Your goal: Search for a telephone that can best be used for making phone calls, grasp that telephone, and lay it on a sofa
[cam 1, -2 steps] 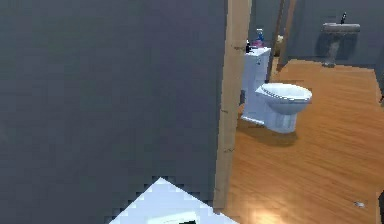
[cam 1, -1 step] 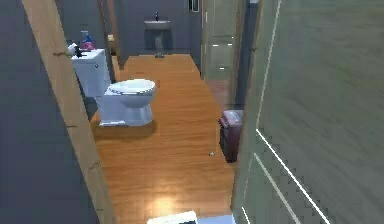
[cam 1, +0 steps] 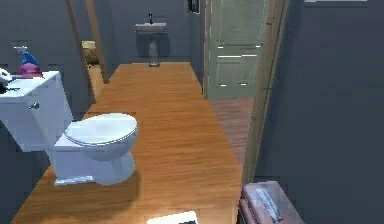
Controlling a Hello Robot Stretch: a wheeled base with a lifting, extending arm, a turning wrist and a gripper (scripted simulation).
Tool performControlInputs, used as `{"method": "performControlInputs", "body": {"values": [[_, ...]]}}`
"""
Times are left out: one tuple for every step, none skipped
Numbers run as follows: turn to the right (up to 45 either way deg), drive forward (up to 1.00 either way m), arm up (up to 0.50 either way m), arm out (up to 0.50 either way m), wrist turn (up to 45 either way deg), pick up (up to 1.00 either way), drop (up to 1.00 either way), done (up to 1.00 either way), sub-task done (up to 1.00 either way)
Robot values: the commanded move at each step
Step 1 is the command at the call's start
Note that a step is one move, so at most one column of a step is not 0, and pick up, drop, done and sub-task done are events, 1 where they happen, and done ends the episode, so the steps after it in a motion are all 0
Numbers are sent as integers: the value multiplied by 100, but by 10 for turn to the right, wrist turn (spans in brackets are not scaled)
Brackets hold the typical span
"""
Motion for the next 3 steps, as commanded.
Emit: {"method": "performControlInputs", "body": {"values": [[60,0,0,0,0,0,0,0,0],[0,30,0,0,0,0,0,0,0],[-30,0,0,0,0,0,0,0,0]]}}
